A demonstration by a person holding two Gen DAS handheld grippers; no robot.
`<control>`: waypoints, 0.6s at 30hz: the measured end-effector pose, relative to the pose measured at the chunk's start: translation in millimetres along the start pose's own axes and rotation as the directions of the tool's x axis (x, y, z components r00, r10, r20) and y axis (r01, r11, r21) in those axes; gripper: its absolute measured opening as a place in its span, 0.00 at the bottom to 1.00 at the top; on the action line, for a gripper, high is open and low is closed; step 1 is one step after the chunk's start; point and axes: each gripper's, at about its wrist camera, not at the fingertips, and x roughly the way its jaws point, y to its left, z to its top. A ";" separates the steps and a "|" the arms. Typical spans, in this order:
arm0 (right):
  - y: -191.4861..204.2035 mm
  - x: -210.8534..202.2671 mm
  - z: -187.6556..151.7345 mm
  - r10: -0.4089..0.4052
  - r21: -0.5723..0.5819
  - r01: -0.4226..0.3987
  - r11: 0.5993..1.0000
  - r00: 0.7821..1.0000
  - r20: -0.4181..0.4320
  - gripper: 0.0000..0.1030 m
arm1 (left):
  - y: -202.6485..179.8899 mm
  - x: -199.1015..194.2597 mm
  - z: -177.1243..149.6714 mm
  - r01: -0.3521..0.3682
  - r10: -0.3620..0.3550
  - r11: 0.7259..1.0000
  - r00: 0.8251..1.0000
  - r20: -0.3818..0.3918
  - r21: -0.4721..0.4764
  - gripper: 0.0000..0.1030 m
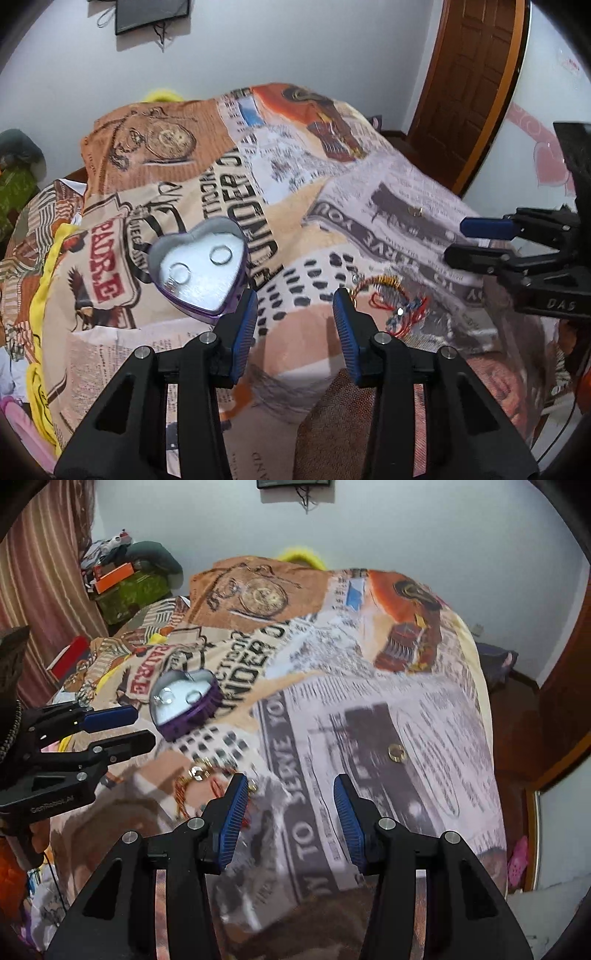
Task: Organize jewelry
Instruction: 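Lift both open tools away from the heart tin, then lower the left tool onto a gold ring while the right tool approaches the pile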
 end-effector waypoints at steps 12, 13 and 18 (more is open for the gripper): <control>-5.5 24.9 -12.0 0.046 -0.006 -0.046 0.999 0.997 -0.061 0.43 | -6.5 31.6 -8.2 0.031 -0.027 0.998 0.996 -0.084 0.049 0.40; -5.2 27.4 -10.9 0.050 -0.009 -0.051 0.999 0.997 -0.064 0.43 | -8.4 31.5 -8.6 0.031 -0.026 0.998 0.996 -0.084 0.057 0.40; 1.6 35.2 -9.3 0.055 -0.046 -0.058 0.997 0.996 -0.076 0.43 | -13.8 32.7 -8.5 0.036 -0.029 0.996 0.996 -0.087 0.081 0.40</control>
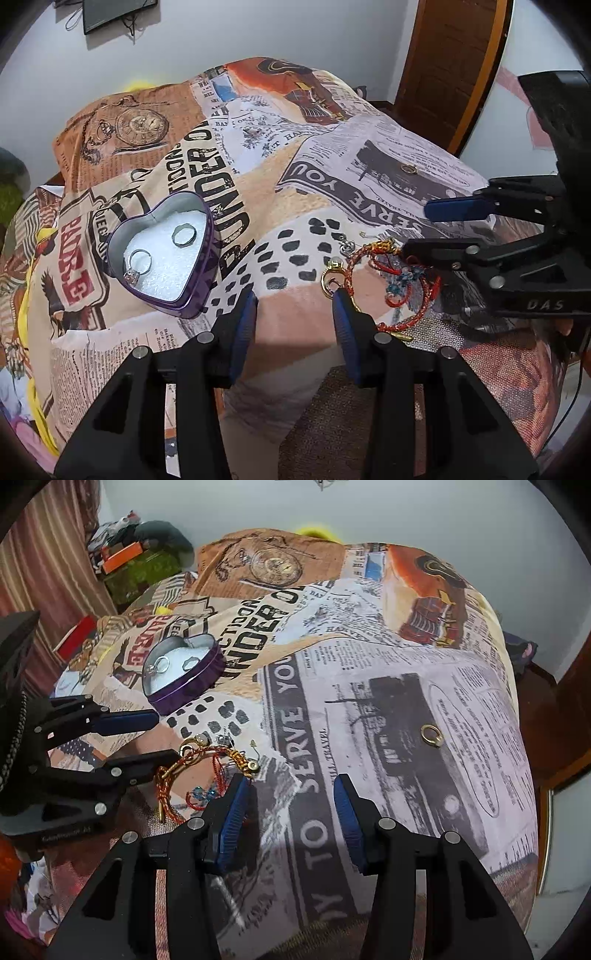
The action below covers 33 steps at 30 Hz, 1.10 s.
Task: Organize jewelry
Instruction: 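Lower the left tool onto a gold ring while the right tool approaches the pile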
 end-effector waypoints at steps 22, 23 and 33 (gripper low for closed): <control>-23.1 -1.4 -9.8 -0.005 0.026 0.005 1.000 1.000 -0.016 0.43 | -12.8 3.0 5.8 0.009 -0.008 0.997 1.000 -0.013 0.082 0.40; -25.5 -3.9 -11.1 -0.008 0.032 0.009 0.999 1.000 -0.015 0.43 | -12.9 4.2 7.1 0.015 -0.014 0.997 1.000 -0.016 0.082 0.39; -27.4 -25.7 -2.4 0.005 0.048 -0.008 0.999 0.999 0.046 0.43 | -27.6 12.8 17.0 0.064 -0.060 0.992 0.997 -0.041 0.108 0.23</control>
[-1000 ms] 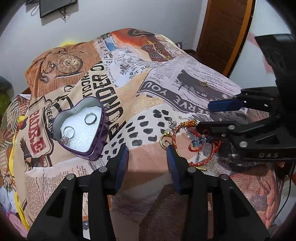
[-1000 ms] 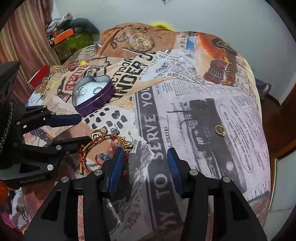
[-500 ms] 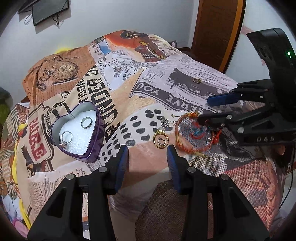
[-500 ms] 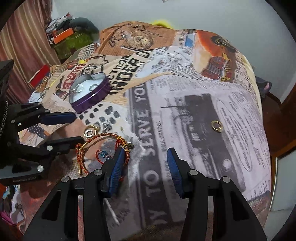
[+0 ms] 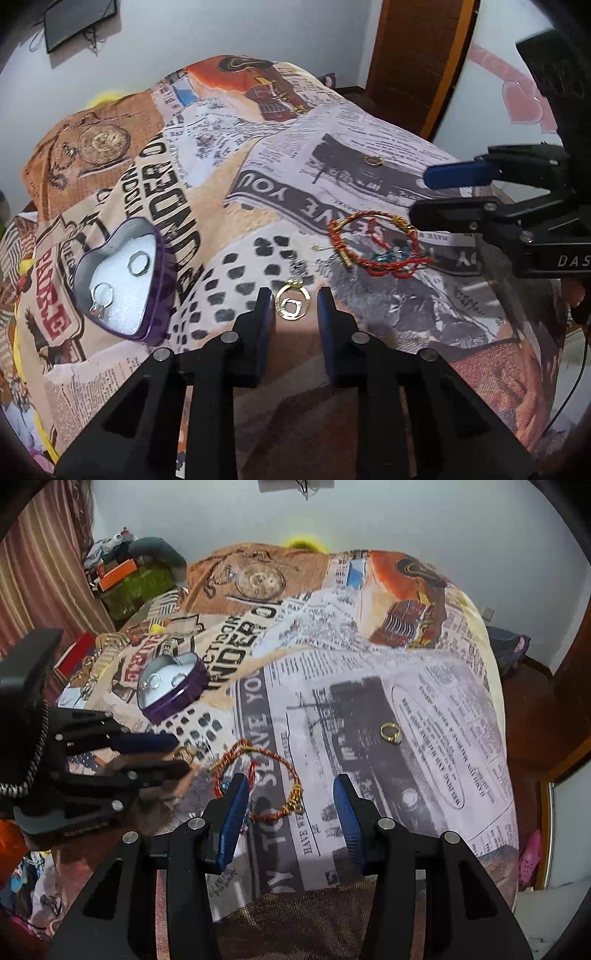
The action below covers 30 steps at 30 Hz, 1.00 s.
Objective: Organize jewelry
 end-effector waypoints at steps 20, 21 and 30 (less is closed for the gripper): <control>37.7 7.4 20.4 0.051 -0.076 -0.048 0.996 0.998 0.025 0.38 | 35.2 -43.1 -4.0 -0.011 0.030 0.989 0.991 0.127 -0.146 0.17; 41.5 12.0 21.9 0.056 -0.085 -0.054 0.995 0.998 0.015 0.36 | 38.0 -45.9 -4.8 -0.015 0.035 0.988 0.991 0.131 -0.151 0.17; 67.9 35.4 18.2 0.126 -0.125 -0.134 0.983 0.989 -0.072 0.24 | 53.8 -55.6 -23.1 -0.056 0.081 0.982 0.987 0.137 -0.178 0.17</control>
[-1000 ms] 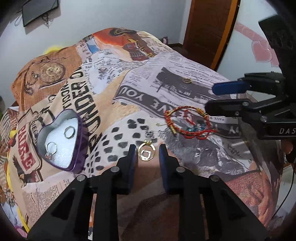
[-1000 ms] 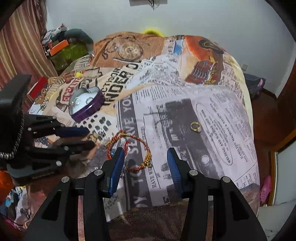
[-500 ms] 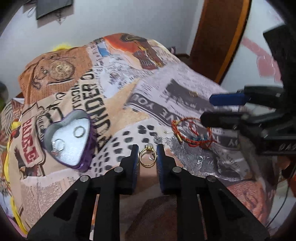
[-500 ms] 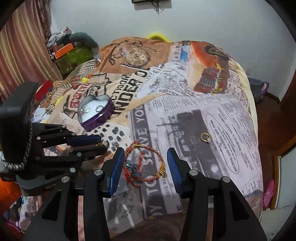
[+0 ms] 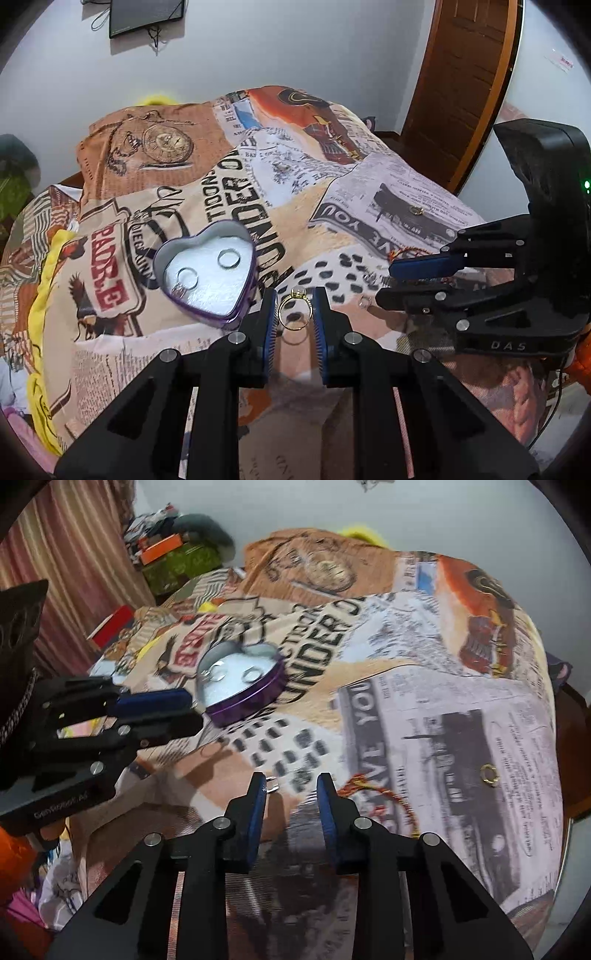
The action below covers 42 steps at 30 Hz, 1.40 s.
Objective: Organize jewelry
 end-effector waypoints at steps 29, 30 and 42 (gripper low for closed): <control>36.4 -15.6 40.1 -0.042 -0.050 0.046 0.998 0.995 0.085 0.08 | 32.2 -39.4 0.9 -0.049 0.055 0.997 0.993 0.100 -0.064 0.17; 38.5 -17.5 43.9 -0.040 -0.051 0.045 0.998 0.994 0.097 0.08 | 34.2 -40.8 2.1 -0.059 0.066 0.996 0.992 0.107 -0.065 0.17; 53.9 -2.4 77.4 -0.020 -0.063 0.029 0.998 0.991 0.134 0.08 | 71.4 -25.0 6.7 -0.096 0.107 0.989 0.990 0.093 -0.116 0.17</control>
